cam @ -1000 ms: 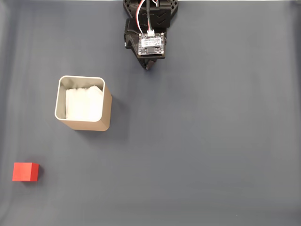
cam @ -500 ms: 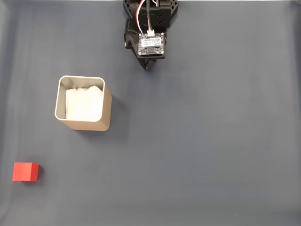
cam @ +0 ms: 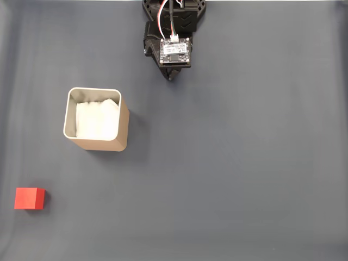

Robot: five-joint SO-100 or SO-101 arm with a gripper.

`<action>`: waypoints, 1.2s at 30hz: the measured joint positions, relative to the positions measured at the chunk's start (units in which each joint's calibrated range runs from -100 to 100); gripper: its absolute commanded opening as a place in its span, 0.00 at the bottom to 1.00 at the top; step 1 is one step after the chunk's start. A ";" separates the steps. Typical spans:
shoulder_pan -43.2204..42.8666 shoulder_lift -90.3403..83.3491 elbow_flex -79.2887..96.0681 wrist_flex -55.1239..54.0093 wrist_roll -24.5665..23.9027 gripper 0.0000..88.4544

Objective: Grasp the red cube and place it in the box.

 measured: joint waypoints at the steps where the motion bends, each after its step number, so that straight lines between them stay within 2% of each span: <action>1: 0.00 0.00 0.00 0.00 0.00 0.00; 4: 0.00 0.00 0.00 -1.62 0.00 0.00; 13: 0.00 0.45 -0.55 -16.17 -0.05 0.00; 23: -0.75 4.81 -8.11 -28.68 -0.24 0.00; 36: -0.75 25.14 -34.43 -30.46 -0.44 0.00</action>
